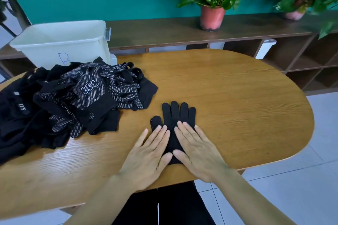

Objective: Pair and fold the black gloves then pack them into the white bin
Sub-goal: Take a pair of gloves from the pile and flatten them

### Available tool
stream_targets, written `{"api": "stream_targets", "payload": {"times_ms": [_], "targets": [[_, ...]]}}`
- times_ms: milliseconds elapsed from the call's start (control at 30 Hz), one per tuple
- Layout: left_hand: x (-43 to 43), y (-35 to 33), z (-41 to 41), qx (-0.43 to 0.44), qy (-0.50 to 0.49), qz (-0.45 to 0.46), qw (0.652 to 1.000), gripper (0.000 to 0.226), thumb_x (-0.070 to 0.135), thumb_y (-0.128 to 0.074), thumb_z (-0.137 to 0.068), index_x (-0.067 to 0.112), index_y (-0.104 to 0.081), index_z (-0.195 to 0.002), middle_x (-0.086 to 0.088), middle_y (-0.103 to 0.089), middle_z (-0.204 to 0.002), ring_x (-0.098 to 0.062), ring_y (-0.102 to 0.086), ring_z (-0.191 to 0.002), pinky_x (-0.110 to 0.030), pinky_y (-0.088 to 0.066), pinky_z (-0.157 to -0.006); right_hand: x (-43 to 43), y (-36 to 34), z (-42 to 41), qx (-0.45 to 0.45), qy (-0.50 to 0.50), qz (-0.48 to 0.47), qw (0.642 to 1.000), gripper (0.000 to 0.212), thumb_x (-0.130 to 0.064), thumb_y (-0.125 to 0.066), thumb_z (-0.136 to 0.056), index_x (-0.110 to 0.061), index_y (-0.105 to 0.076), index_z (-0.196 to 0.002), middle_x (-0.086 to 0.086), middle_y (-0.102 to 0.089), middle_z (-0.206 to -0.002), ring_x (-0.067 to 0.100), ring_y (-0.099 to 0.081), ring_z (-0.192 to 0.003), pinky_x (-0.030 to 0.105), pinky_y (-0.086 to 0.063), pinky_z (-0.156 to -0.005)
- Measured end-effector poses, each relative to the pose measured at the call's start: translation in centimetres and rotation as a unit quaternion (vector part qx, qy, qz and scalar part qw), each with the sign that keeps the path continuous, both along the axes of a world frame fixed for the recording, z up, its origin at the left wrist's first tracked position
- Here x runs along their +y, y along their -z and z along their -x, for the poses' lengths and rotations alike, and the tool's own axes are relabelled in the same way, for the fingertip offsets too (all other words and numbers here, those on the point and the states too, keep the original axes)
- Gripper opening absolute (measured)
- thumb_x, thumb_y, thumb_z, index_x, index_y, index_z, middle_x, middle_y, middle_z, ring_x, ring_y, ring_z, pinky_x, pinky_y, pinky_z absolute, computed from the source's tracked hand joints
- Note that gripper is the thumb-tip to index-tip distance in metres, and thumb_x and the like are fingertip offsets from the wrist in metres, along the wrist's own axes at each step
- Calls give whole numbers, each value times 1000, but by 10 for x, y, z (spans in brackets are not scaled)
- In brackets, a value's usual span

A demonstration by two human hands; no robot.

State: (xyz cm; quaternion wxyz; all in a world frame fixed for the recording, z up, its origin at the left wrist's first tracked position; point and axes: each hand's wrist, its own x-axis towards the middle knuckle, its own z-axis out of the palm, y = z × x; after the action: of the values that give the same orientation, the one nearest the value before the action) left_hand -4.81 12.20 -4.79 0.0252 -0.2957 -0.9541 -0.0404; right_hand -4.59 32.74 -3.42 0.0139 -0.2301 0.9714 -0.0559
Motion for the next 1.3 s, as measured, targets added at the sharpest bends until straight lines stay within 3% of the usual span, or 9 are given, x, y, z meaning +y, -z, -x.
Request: {"api": "stream_targets", "payload": {"times_ms": [167,333,533,700,800,900,1100,1200,1300], "targets": [[-21,-2,6,35,-13,-21,999,60,49,-14,-107,13,-34,-151,-4,-31,-159,-16,-21,-149,-41,-10,-118,23,-7,5,-28,51,-17,998,88,-64,24,-82,-16,9,-155,-5,18,-160,7,24,-146,34,16,-119],[-16,-18,-6,61,105,-115,986,44,50,-47,-96,23,-69,-122,7,-62,-134,-9,-53,-126,-35,-32,-109,22,-4,-17,97,8,87,992,66,-52,-24,-104,-5,-43,-146,7,-37,-154,18,-27,-146,38,-15,-118],[1,-23,11,71,115,-127,983,27,39,-55,-82,28,-78,-93,15,-73,-100,-6,-65,-88,-29,-34,-92,11,3,-20,81,-9,97,992,74,-62,-49,-87,-9,-56,-137,4,-54,-143,14,-44,-136,31,-21,-116],[12,-28,14,69,74,-215,971,18,29,-58,-76,25,-74,-83,16,-73,-86,-3,-64,-77,-23,-33,-97,8,3,-11,99,22,176,979,71,-50,-62,-75,-11,-58,-134,2,-62,-133,13,-53,-128,31,-29,-114],[10,-22,8,59,43,-256,964,20,39,-64,-75,28,-70,-90,20,-70,-105,3,-61,-102,-29,-26,-109,14,10,0,146,44,212,965,59,-21,-80,-67,-12,-66,-123,2,-70,-118,14,-62,-114,36,-47,-103],[1,-14,1,29,15,-207,978,65,77,-61,-68,35,-61,-117,26,-56,-126,8,-40,-126,-36,-12,-114,18,16,7,165,64,251,952,58,5,-82,-57,-14,-73,-110,-1,-73,-108,10,-61,-107,22,-43,-95],[14,-8,21,112,-82,-271,952,33,53,-52,-86,32,-65,-108,18,-70,-87,3,-53,-88,-26,-23,-94,10,5,17,175,138,334,916,26,-37,-65,-82,-21,-75,-99,-13,-72,-85,-11,-54,-83,17,-42,-74],[25,-3,37,122,-153,-295,935,33,50,-53,-89,22,-67,-101,15,-63,-71,-3,-56,-68,-25,-23,-84,3,0,29,151,199,371,894,22,-31,-75,-85,-18,-76,-103,-24,-64,-79,-19,-52,-79,28,-44,-77],[34,-1,48,112,-203,-280,931,41,41,-74,-83,21,-66,-118,10,-66,-70,-9,-64,-71,-25,-17,-80,-5,4,41,154,237,343,896,35,-29,-75,-86,-18,-70,-118,-8,-70,-89,-2,-57,-82,30,-47,-78]]}}
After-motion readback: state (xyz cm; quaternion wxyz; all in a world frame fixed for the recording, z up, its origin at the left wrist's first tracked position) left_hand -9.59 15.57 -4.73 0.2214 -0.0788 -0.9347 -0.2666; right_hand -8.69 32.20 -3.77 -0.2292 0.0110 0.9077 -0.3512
